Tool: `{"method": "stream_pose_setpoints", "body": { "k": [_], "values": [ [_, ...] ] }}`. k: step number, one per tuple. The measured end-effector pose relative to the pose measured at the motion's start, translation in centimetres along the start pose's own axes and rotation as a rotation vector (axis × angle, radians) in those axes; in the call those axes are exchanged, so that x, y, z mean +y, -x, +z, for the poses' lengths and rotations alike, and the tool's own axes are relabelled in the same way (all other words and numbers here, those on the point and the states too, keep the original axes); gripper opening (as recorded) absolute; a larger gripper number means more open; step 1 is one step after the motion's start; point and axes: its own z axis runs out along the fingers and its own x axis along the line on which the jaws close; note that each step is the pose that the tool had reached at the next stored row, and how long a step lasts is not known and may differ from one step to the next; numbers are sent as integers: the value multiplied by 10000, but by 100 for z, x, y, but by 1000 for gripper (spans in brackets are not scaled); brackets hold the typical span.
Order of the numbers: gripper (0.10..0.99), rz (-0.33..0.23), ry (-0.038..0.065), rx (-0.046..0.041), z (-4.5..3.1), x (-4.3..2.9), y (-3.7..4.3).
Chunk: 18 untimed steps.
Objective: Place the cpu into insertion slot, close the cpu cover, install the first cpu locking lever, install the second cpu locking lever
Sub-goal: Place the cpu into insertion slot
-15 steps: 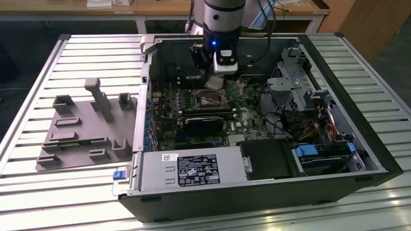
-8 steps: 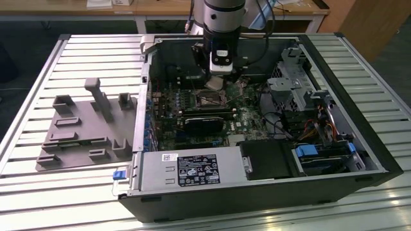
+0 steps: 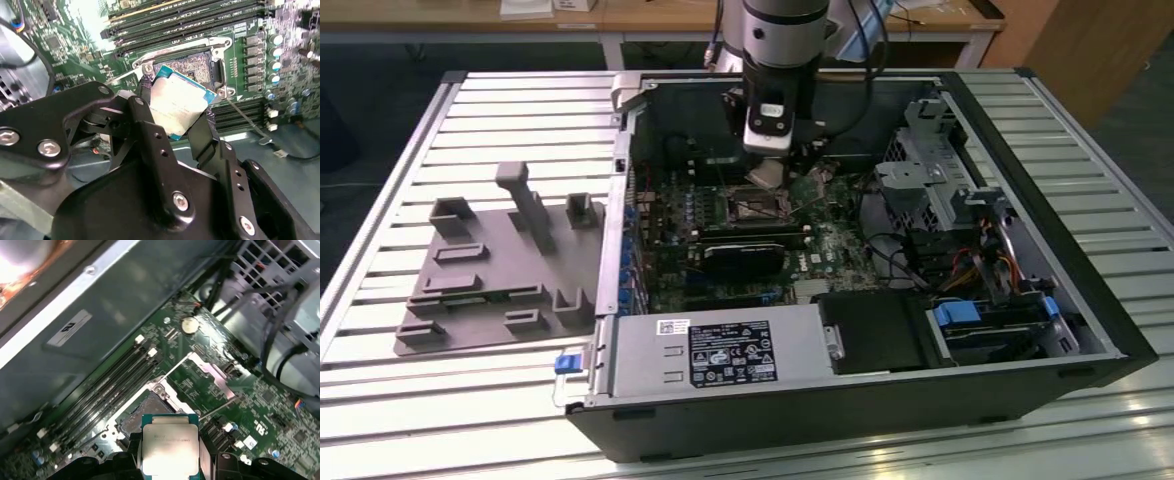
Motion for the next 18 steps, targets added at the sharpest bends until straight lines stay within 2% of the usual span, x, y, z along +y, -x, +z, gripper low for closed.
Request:
{"method": "stream_pose_setpoints", "body": {
  "k": [18],
  "values": [
    [537,3080,-2,-300,29,-2,0]
  ]
}}
